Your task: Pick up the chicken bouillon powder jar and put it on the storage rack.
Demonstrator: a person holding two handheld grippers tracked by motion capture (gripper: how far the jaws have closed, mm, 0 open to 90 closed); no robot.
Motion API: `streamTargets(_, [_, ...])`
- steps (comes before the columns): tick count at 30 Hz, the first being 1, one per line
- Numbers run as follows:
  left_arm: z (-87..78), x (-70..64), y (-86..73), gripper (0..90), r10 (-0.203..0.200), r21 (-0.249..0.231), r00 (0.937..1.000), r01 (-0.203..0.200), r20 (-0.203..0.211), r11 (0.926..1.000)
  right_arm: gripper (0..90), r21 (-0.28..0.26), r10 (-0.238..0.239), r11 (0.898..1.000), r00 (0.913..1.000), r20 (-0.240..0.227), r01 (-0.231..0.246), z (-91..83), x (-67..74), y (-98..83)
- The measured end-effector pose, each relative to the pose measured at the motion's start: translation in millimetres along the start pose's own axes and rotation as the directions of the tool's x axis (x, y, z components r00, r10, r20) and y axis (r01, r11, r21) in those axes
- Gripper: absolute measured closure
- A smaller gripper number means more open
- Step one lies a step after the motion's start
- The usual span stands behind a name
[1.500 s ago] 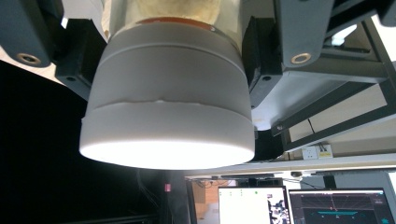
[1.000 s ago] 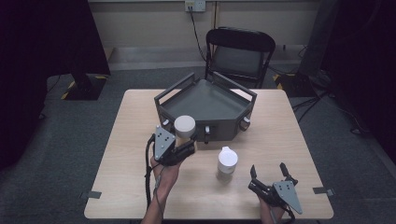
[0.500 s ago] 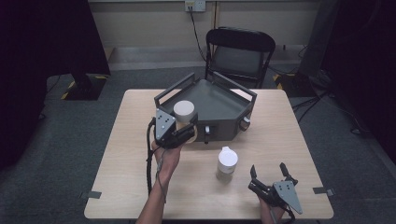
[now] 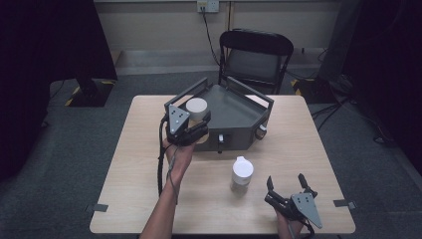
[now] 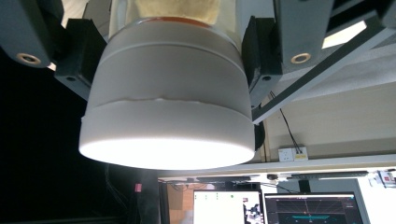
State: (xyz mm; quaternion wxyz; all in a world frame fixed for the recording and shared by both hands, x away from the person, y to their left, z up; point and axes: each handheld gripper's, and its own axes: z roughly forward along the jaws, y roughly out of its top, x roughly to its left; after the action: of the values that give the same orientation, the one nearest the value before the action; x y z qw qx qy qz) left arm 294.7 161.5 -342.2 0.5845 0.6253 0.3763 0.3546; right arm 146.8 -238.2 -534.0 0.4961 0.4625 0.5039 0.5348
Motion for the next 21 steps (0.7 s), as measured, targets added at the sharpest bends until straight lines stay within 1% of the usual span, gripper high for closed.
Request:
streamTargets(2, [3.6,0.7,1.6,35.0,-0.003,-0.003,1.0000,0.003,-0.002,1.0000,0.0,0.000,0.000,1.000,1.0000,0.000,0.000,0.0,0.0,0.0])
streamTargets(5, [9.7,-0.7,4.1,35.0,-0.002,-0.003,0.9998,0.002,-0.018,1.0000,0.0,0.000,0.001,1.000,1.0000,0.001,-0.001,0.0,0.0,0.0])
streamTargets(11, [24.7,3.2,10.2,35.0,-0.020,-0.003,0.9994,0.020,-0.029,0.9998,0.0,0.000,0.001,1.000,1.0000,0.001,-0.001,0.0,0.0,0.0])
streamTargets(12, [26.8,3.0,9.9,35.0,-0.041,-0.011,0.9985,0.040,-0.037,0.9991,0.0,0.000,0.001,1.000,1.0000,0.002,-0.001,0.1,0.2,0.1])
streamTargets(14, [31.2,4.3,10.8,35.0,-0.056,-0.012,0.9977,0.055,-0.040,0.9984,0.0,0.001,0.004,1.000,1.0000,0.004,-0.004,0.1,0.2,0.2])
streamTargets(15, [33.9,3.3,11.7,35.0,-0.052,-0.008,0.9977,0.051,-0.045,0.9987,0.0,0.000,0.005,1.000,1.0000,0.004,-0.005,0.0,0.1,0.1])
streamTargets(17, [39.3,-1.9,13.1,35.0,-0.022,0.001,0.9976,0.022,-0.066,0.9998,0.1,0.001,0.002,1.000,1.0000,0.003,-0.002,0.2,0.2,0.2])
streamTargets(19, [45.3,-4.3,13.8,35.0,-0.015,0.006,0.9974,0.016,-0.070,0.9999,0.1,0.000,0.001,1.000,1.0000,0.001,-0.001,0.1,0.0,0.1])
streamTargets(21, [47.9,-7.1,13.3,35.0,-0.005,0.001,0.9971,0.005,-0.076,1.0000,0.1,0.000,0.001,1.000,1.0000,0.000,-0.001,0.0,0.0,0.0])
